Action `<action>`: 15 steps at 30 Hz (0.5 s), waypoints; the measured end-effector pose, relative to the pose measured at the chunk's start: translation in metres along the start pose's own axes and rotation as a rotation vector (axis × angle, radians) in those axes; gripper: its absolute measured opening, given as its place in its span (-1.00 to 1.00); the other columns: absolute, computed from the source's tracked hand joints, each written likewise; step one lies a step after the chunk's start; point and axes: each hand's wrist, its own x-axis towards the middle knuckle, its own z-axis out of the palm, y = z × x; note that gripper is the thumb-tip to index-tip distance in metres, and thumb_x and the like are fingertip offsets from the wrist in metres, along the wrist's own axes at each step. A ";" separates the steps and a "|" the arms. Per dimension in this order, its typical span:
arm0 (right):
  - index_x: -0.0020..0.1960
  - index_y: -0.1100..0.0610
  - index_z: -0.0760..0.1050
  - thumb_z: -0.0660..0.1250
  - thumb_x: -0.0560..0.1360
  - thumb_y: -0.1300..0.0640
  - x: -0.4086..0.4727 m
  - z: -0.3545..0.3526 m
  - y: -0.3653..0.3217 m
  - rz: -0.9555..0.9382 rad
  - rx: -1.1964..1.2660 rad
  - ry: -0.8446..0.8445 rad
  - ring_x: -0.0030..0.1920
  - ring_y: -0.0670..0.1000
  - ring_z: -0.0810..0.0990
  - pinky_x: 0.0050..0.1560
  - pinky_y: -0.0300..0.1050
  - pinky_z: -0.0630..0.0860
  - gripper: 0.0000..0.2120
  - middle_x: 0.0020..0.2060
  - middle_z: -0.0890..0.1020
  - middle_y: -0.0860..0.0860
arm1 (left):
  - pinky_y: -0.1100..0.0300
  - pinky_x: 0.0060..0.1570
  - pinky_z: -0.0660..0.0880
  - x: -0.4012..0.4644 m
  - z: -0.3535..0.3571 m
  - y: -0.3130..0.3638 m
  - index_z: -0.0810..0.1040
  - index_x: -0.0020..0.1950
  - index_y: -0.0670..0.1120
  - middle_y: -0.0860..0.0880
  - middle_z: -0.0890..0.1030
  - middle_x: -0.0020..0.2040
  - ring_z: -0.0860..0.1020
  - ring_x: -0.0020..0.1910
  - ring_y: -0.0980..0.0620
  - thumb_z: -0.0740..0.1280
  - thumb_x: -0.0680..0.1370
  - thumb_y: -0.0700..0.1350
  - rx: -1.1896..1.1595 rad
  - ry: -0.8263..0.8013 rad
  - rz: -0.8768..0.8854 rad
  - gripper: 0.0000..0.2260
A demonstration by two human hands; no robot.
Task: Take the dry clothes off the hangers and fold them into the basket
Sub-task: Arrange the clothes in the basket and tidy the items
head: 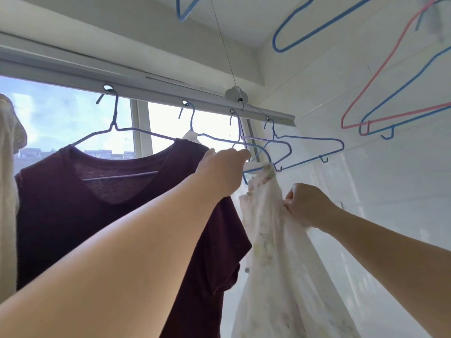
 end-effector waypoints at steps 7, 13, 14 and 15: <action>-0.08 0.27 0.54 0.27 0.50 0.21 -0.015 0.000 0.006 -0.016 0.056 -0.128 -0.21 0.08 0.53 -0.31 -0.17 0.41 -0.87 -0.18 0.60 0.14 | 0.02 0.13 0.48 -0.020 0.021 0.007 0.29 0.38 0.03 -0.04 0.47 0.24 0.48 0.17 -0.07 0.15 0.55 -0.30 -0.165 -0.071 -0.012 -0.56; 0.03 0.20 0.50 0.24 0.56 0.17 -0.032 -0.006 -0.011 -0.102 0.197 -0.050 -0.13 0.03 0.47 -0.35 -0.32 0.30 -0.87 -0.15 0.52 0.06 | 0.01 0.16 0.46 -0.047 0.049 0.016 0.38 0.30 0.03 -0.03 0.49 0.21 0.49 0.14 -0.07 0.14 0.51 -0.32 -0.314 -0.135 -0.021 -0.58; 0.04 0.20 0.51 0.24 0.56 0.16 -0.040 -0.005 -0.014 -0.108 0.113 -0.107 -0.13 0.02 0.47 -0.36 -0.33 0.30 -0.86 -0.17 0.51 0.04 | 0.04 0.15 0.46 -0.054 0.054 0.017 0.39 0.31 0.03 -0.03 0.50 0.20 0.49 0.13 -0.07 0.13 0.52 -0.31 -0.336 -0.146 -0.025 -0.59; 0.05 0.19 0.52 0.24 0.56 0.14 -0.046 -0.004 -0.017 -0.111 0.012 -0.182 -0.13 0.02 0.48 -0.36 -0.32 0.33 -0.84 -0.19 0.52 0.03 | 0.07 0.14 0.46 -0.059 0.057 0.018 0.39 0.33 0.03 -0.03 0.50 0.21 0.50 0.13 -0.06 0.14 0.54 -0.29 -0.346 -0.154 -0.030 -0.60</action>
